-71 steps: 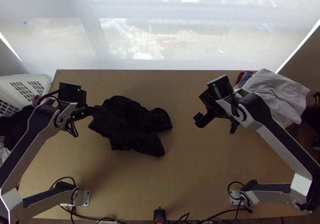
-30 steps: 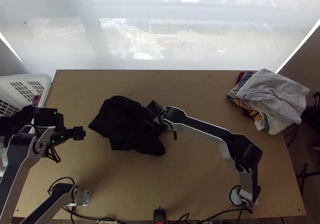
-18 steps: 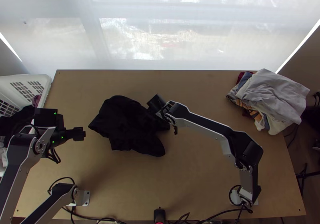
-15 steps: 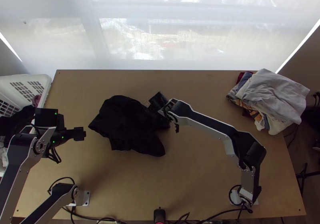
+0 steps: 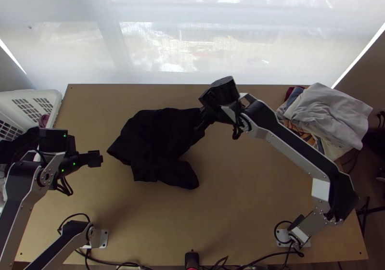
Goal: Fold the t-shirt
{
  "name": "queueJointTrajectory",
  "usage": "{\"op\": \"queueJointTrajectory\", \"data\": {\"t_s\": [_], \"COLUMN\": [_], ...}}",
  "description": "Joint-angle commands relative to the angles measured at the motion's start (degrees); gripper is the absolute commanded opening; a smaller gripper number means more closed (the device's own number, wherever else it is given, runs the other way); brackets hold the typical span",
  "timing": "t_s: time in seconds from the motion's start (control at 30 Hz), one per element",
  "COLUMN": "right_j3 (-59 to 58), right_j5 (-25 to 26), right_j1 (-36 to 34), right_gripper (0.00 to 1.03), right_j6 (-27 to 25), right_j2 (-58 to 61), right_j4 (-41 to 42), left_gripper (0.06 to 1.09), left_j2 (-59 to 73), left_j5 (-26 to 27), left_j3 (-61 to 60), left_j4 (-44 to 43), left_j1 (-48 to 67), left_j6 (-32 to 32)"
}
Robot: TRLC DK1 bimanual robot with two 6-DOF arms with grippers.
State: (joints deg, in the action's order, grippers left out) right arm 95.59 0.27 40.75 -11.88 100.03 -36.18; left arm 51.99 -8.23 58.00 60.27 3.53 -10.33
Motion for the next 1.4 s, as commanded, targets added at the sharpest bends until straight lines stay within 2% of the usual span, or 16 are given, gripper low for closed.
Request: {"op": "queueJointTrajectory", "data": {"t_s": [0.0,0.33,0.47,0.57,0.7,0.87,1.07,1.13,1.37], "right_j3": [7.6,25.3,33.2,36.9,37.5,37.5,37.5,37.4,36.9], "right_j5": [1.6,8.4,9.8,10.5,14.7,17.5,18.1,18.1,18.0], "right_j1": [-5.2,-6.3,-7.0,-6.2,0.3,7.5,15.8,17.8,21.3], "right_gripper": [0.03,0.03,0.03,0.03,0.03,0.03,0.03,0.03,0.03], "right_j6": [-0.1,-4.6,-4.9,-7.4,-12.8,-18.9,-28.2,-29.5,-29.3], "right_j2": [-7.4,-10.5,-10.2,-9.9,-10.6,-10.9,-10.6,-10.0,-8.5], "right_j4": [-3.1,-4.7,-4.6,-3.6,-0.3,5.5,12.1,12.6,13.2], "left_gripper": [1.04,1.04,1.04,1.04,1.04,1.04,1.04,1.04,1.04], "left_j2": [-0.6,-2.8,-3.9,-4.7,-4.9,-5.3,-6.4,-6.6,-7.3], "left_j5": [-0.1,0.0,0.0,-0.1,0.0,-0.1,-0.1,-0.1,-0.1], "left_j3": [1.7,2.4,2.4,2.2,2.3,2.5,2.3,2.4,2.2], "left_j4": [0.4,1.7,2.7,2.9,3.1,3.5,4.4,4.5,5.4], "left_j1": [0.1,0.4,0.4,0.4,0.4,0.4,0.2,-0.1,-0.3], "left_j6": [-0.2,-0.9,-1.1,-1.1,-1.1,-1.2,-1.6,-1.6,-2.6]}}
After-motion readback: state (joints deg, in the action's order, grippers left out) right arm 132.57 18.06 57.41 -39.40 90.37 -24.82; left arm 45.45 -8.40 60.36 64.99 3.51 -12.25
